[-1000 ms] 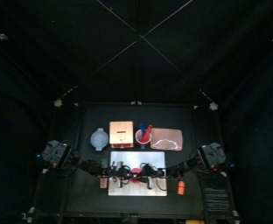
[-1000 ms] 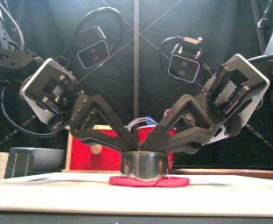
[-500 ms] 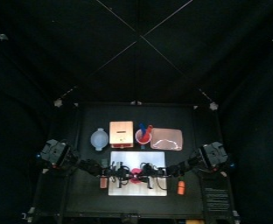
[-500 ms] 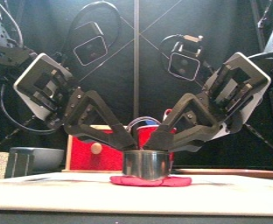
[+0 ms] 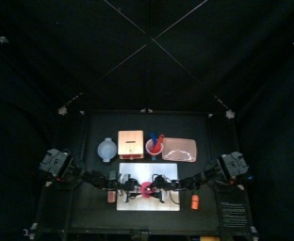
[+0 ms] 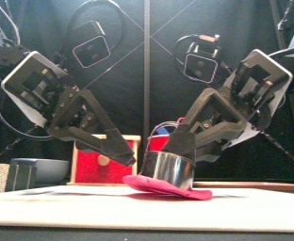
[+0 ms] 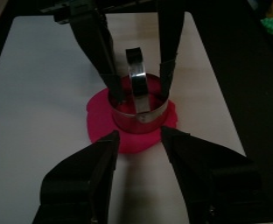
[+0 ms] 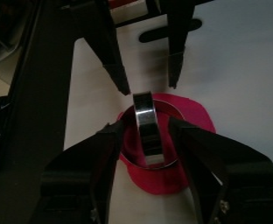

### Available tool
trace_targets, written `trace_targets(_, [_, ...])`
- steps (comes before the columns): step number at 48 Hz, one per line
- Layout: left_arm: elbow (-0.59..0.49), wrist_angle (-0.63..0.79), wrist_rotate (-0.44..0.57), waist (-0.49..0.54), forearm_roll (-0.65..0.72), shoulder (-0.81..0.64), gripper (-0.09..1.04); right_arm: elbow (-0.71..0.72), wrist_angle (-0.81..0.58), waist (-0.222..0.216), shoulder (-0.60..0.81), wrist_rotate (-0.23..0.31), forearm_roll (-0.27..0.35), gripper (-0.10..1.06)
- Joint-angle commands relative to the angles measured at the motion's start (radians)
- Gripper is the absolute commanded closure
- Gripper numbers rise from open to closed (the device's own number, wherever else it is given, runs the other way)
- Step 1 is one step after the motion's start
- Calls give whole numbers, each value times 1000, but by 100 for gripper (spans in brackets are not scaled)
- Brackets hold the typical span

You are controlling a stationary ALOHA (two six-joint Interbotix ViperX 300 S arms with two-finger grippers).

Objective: Get the cutter from the drawer then cut the dough then place the extra dough in the bowl
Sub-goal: Cut the dough

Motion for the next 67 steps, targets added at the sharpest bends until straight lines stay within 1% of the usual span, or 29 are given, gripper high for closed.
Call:
trace_targets(1, [-8,-6,0,3,0,-25,12,-28,-5,3,-51,-2,-18,5])
trace_targets(6, [-8,-6,0,3,0,-25,12,-40,2,3,-67,3,-41,5])
trace_targets(11, [-8,-5,-2,3,0,-25,12,-41,2,3,-83,2,-48,5])
trace_targets(14, [-9,-5,-2,2,-3,-20,12,-41,2,-3,-94,0,-54,5])
trace_targets(20, [-12,-5,0,3,-5,0,12,-44,14,-15,-115,3,-87,5])
trace_targets(26, [-26,-17,0,3,-5,43,13,-55,77,-34,-140,3,-115,5])
trace_targets(30, [-35,-32,0,3,-6,61,13,-77,155,-48,-149,11,-138,5])
trace_targets(37, [-38,-60,3,2,-3,60,13,-123,298,-60,-147,11,-141,6])
trace_targets(46, [-40,-66,17,3,-5,64,18,-166,408,-67,-144,11,-143,6])
trace_targets(57, [-40,-69,17,3,-5,81,26,-192,457,-75,-138,11,-143,6])
trace_targets(67, [-51,-69,17,3,-6,97,27,-199,463,-77,-133,11,-143,6])
